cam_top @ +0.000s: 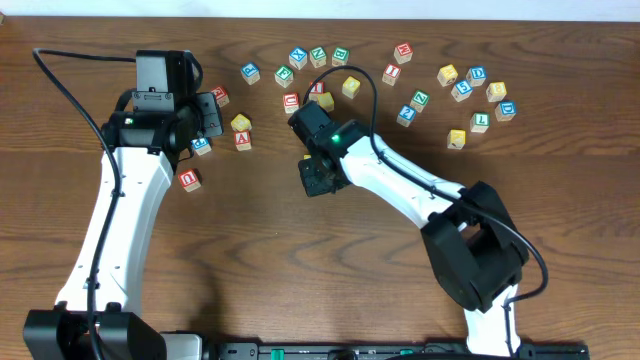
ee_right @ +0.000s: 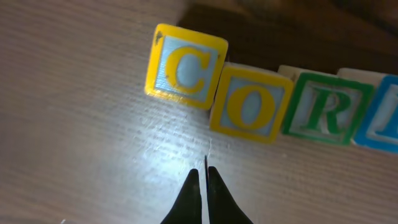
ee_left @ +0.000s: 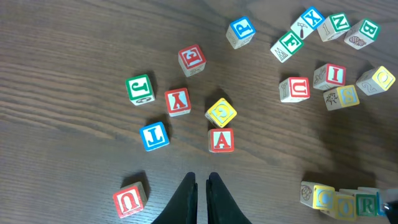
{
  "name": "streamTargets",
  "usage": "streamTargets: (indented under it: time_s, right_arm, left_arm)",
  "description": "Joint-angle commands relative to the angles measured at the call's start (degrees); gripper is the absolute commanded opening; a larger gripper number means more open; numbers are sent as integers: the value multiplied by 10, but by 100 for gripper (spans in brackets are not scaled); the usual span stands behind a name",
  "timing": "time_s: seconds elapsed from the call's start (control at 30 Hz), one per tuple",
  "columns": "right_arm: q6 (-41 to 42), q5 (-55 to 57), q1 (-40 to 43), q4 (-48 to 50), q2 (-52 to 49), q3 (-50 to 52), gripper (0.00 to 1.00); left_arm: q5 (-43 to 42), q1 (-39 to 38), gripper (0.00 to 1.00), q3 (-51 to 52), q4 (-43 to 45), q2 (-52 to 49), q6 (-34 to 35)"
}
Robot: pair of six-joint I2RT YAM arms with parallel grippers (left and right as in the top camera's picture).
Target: Spell out CORL
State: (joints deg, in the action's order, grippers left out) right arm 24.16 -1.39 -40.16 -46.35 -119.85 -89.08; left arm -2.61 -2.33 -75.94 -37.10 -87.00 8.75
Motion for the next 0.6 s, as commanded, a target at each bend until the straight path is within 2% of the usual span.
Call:
streamTargets:
  time_s: [0.0, 0.57]
  right_arm:
    - [12, 14, -4, 6, -29, 1, 1]
    - [16, 45, 0, 29, -35, 1, 1]
  left_arm:
    - [7, 1, 8, -2, -2, -3, -7]
    - [7, 1, 8, -2, -4, -3, -7]
